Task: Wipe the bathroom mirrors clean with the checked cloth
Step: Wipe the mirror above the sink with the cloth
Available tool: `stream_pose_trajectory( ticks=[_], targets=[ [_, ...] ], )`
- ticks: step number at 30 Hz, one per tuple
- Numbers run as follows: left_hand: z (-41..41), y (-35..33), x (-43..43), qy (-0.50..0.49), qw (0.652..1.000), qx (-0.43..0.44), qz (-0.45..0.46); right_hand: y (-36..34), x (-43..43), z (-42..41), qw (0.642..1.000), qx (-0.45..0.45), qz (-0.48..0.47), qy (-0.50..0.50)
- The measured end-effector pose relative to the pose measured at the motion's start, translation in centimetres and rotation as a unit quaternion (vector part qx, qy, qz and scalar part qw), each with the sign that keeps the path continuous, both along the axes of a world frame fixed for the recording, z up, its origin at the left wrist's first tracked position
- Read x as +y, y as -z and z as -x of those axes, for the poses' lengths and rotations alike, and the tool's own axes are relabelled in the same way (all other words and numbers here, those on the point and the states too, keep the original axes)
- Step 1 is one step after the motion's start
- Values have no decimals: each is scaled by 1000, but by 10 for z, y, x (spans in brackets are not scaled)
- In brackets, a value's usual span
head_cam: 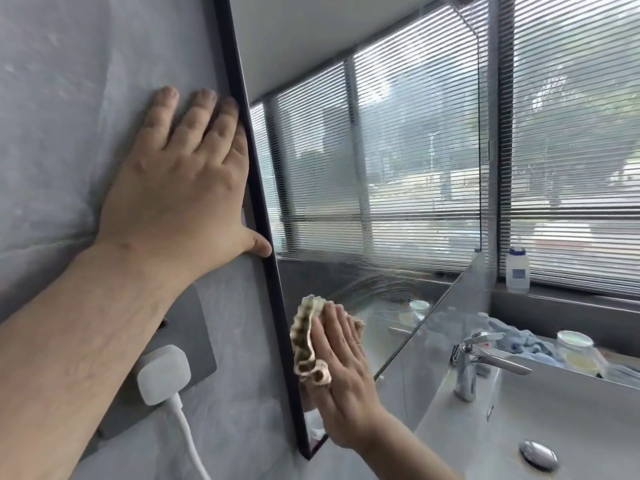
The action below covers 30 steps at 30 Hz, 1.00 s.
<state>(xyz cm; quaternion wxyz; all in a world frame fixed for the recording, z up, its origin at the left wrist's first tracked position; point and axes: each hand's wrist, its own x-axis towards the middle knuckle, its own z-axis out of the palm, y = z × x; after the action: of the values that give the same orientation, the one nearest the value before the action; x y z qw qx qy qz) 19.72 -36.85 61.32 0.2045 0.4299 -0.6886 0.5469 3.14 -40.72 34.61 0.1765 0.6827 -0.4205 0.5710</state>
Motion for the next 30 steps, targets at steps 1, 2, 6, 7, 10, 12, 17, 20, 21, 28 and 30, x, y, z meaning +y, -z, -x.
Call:
stream_pose_trajectory(
  ticks=[1,2,6,7,10,12,17,20,21,28,30],
  targets=[
    [0,0,0,0,1000,-2,1,0,1,0,999,43,24,-2],
    [0,0,0,-2,1000,-4,1,-3,0,7,998,55,36,-7],
    [0,0,-1,-9,1000,-9,7,-33,-31,49,993,-118,-12,-3],
    [0,0,-1,-5,1000,-8,8,-39,-46,65,981,-193,-25,-10],
    [0,0,-3,6,1000,-3,12,-36,-93,121,904,-420,-73,-43],
    [0,0,-4,14,1000,0,17,-10,-121,149,868,-484,-107,-38],
    [-1,1,-3,32,999,-1,18,27,-105,110,862,-495,-103,-19],
    [0,2,-3,38,999,3,17,52,-70,69,873,-472,-123,-19],
    [0,2,-3,40,999,4,16,59,-59,55,881,-455,-127,-13],
    [-2,2,-3,26,999,-5,18,80,17,-43,935,-313,-158,-40],
    [-2,2,-1,17,1000,-14,17,82,29,-57,952,-259,-162,-23]
  ],
)
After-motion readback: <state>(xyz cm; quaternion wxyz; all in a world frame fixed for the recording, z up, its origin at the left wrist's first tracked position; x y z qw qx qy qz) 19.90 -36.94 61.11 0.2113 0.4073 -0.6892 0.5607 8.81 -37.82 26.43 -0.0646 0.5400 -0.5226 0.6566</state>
